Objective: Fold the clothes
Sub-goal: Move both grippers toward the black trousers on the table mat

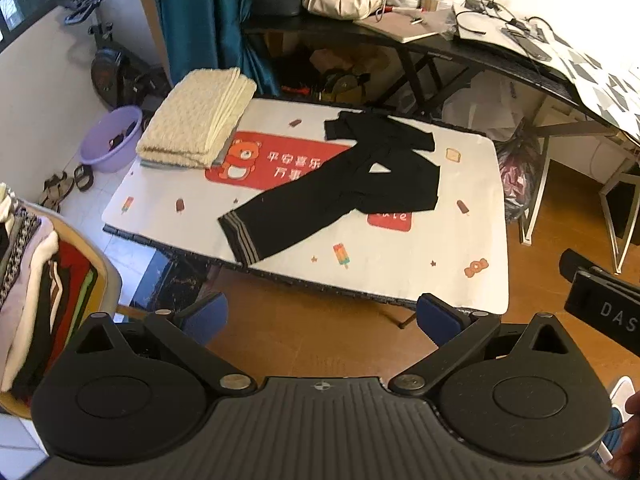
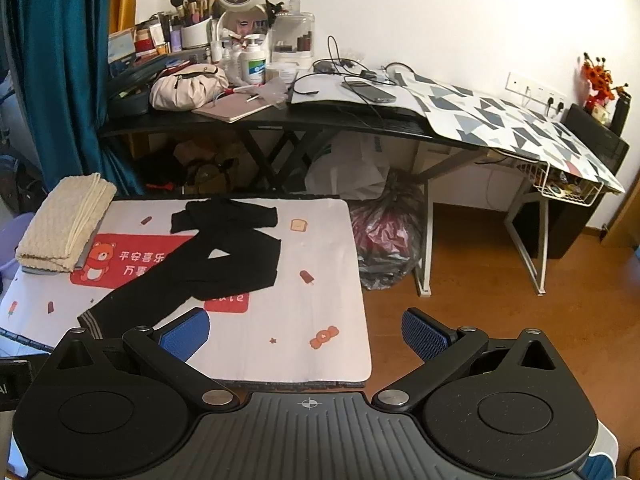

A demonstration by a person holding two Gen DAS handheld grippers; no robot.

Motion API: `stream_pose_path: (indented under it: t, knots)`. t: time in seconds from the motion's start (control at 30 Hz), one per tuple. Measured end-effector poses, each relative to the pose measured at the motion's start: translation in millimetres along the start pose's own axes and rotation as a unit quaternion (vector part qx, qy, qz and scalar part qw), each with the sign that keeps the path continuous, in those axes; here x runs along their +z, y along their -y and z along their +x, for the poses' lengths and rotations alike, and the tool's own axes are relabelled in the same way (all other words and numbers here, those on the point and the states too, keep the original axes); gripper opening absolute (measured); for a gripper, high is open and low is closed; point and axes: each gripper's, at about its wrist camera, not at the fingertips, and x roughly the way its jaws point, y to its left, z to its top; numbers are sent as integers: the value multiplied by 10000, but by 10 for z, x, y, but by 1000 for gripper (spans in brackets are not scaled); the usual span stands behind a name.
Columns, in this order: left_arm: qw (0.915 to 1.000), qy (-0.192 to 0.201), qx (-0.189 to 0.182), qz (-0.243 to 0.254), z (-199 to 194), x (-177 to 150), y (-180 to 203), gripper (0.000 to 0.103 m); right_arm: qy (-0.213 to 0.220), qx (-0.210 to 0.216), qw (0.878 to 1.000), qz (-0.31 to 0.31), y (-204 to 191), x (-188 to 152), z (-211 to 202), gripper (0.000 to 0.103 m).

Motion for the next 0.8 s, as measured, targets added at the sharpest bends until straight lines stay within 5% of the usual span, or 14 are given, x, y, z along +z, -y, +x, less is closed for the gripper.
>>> stream_pose_path:
  t: [0.17, 0.3, 0.8]
  knots:
    - [9995, 259, 40, 156, -128, -127, -110, 102, 17, 15, 10000, 25, 22, 25, -12, 102]
    - [9996, -135, 267, -15, -14, -31, -54, 102, -1, 88, 10000, 21, -76, -13, 31, 102]
    - [9984, -115, 476, -276, -97, -103, -281, 102, 103, 540, 9985, -48, -105, -49, -39, 102]
